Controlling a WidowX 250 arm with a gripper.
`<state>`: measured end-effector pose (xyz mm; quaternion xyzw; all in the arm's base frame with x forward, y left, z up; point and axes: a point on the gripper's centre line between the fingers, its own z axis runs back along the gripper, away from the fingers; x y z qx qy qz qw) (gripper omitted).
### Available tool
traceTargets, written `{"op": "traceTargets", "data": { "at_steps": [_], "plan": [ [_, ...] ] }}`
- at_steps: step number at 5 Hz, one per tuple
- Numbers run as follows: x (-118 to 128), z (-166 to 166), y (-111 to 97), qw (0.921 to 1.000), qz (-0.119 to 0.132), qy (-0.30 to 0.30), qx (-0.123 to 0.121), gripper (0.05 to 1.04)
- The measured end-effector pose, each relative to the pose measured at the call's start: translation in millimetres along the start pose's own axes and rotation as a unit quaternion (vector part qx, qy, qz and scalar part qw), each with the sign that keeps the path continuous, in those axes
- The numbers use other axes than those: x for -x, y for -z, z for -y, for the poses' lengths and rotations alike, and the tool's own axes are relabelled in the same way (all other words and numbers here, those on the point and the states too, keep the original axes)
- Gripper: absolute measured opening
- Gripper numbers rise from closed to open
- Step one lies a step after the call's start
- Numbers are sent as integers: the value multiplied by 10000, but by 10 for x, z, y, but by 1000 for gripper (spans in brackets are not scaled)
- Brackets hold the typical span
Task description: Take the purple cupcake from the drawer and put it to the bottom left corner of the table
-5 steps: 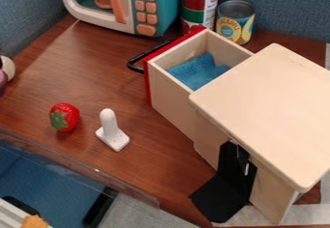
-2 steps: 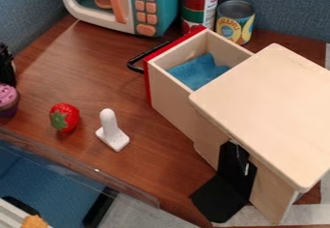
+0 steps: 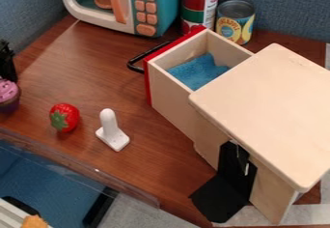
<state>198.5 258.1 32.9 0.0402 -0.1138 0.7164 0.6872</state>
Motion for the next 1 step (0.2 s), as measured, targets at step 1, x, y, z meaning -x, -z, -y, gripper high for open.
{"op": "traceTargets", "data": {
  "at_steps": [1],
  "plan": [
    [96,14,-47,9993,-220,249,149,1008]
  ]
}}
